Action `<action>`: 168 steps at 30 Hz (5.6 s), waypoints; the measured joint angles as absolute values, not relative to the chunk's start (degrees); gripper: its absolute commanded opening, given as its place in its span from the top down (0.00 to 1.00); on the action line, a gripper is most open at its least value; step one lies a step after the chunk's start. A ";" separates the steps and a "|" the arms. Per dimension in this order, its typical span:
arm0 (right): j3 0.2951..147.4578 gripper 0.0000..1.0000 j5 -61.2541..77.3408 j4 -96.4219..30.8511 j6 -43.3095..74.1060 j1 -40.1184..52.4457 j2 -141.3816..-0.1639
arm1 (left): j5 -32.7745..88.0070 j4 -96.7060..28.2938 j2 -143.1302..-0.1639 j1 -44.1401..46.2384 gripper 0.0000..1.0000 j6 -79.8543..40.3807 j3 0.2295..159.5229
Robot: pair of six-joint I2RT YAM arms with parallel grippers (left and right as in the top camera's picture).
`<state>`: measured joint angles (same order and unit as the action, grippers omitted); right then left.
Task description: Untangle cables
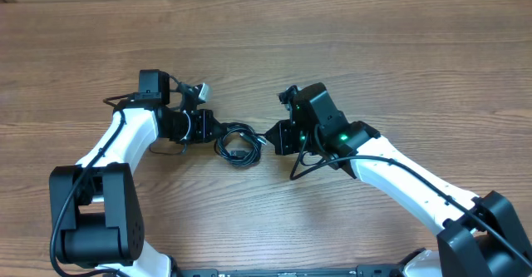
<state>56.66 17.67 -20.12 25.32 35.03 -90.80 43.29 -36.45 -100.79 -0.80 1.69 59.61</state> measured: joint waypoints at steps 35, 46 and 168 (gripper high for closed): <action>56.66 0.96 16.58 -17.50 38.19 35.00 -93.60 | 59.13 -39.27 -100.79 -0.80 0.96 16.97 59.61; 56.66 0.96 35.03 -14.15 34.87 27.00 -93.62 | 60.51 -39.20 -100.79 -0.84 0.96 16.95 59.61; 54.11 0.76 32.53 -20.23 36.01 27.70 -94.70 | 63.86 -40.25 -100.90 -0.73 0.96 18.24 59.59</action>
